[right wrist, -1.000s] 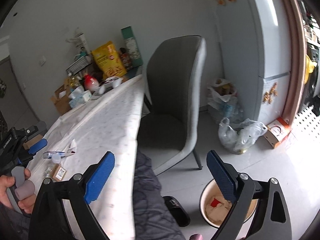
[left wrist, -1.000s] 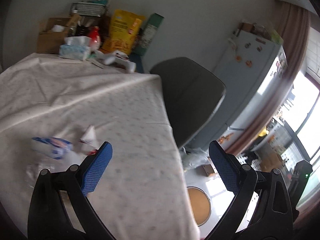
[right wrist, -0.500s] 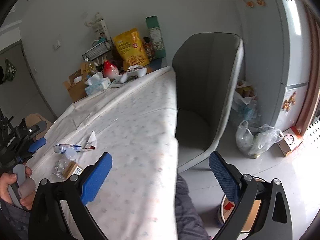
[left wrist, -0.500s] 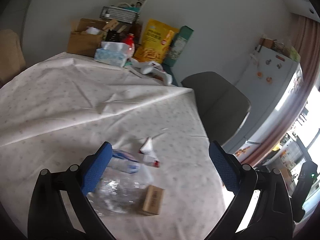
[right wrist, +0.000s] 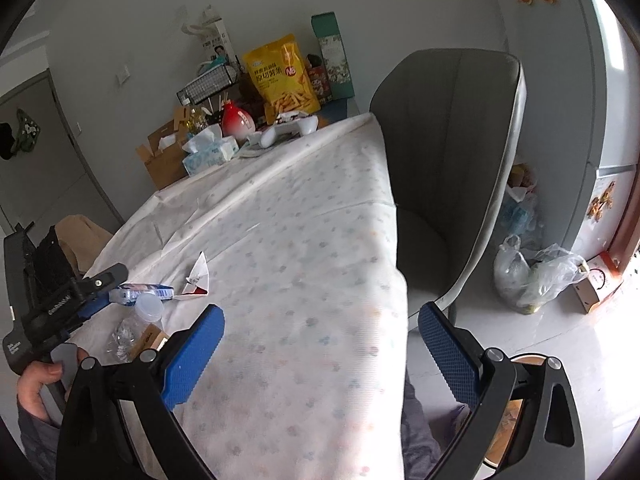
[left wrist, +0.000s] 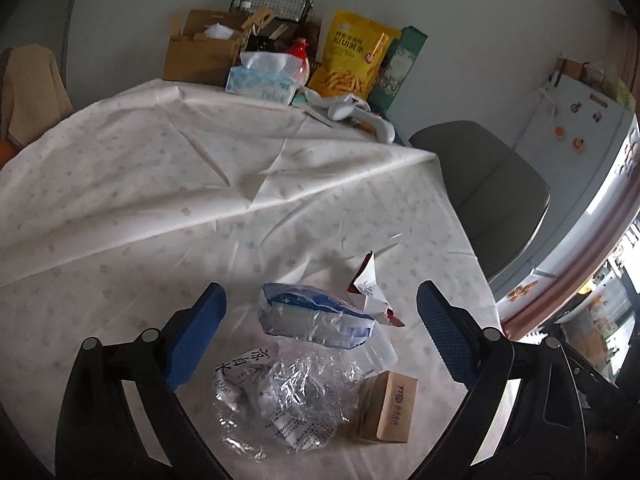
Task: Collect trash
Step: 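Grasp the blue-and-white wrapper with the left tool while the right tool grasps a folded white paper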
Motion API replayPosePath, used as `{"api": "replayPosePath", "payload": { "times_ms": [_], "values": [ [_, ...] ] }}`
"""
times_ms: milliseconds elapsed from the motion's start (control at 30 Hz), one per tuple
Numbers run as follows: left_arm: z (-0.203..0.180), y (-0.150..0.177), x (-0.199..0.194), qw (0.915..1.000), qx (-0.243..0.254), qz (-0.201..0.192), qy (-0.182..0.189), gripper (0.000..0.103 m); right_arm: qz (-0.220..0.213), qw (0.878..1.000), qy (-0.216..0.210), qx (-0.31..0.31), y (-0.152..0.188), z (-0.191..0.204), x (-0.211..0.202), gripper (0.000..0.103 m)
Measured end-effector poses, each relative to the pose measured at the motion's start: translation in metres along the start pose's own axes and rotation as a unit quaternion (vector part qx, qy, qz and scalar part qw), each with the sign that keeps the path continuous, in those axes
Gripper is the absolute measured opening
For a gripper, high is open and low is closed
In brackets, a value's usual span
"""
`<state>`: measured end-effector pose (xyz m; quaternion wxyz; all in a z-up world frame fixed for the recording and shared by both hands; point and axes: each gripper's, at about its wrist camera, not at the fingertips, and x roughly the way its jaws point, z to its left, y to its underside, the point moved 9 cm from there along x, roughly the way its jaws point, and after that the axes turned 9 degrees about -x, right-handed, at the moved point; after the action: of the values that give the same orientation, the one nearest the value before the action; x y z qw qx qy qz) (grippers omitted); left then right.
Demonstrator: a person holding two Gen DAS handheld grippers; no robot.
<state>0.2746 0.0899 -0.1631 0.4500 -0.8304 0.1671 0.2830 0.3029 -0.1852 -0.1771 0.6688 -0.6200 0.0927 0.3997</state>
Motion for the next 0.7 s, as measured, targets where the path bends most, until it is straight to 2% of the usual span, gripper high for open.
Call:
{"api": "replayPosePath", "payload": {
  "times_ms": [233, 300, 433, 600, 700],
  "values": [
    [0.007, 0.005, 0.017, 0.9996, -0.001, 0.012, -0.024, 0.075, 0.004, 1.000, -0.004, -0.001, -0.001, 0.003, 0.010, 0.095],
    [0.009, 0.006, 0.019, 0.9996, -0.005, 0.019, -0.019, 0.060, 0.006, 1.000, -0.007, 0.000, 0.000, 0.005, 0.013, 0.095],
    [0.014, 0.004, 0.014, 0.9997, -0.018, 0.012, -0.014, 0.041, 0.013, 1.000, -0.019, -0.003, -0.001, 0.015, 0.020, 0.095],
    [0.023, -0.009, -0.009, 0.9992, -0.030, -0.020, -0.016, 0.029, 0.021, 0.998, -0.040, -0.033, -0.006, 0.043, 0.027, 0.081],
    [0.029, -0.014, -0.023, 0.9986, -0.036, -0.034, -0.017, 0.028, 0.031, 0.997, -0.057, -0.050, -0.008, 0.063, 0.034, 0.072]
  ]
}}
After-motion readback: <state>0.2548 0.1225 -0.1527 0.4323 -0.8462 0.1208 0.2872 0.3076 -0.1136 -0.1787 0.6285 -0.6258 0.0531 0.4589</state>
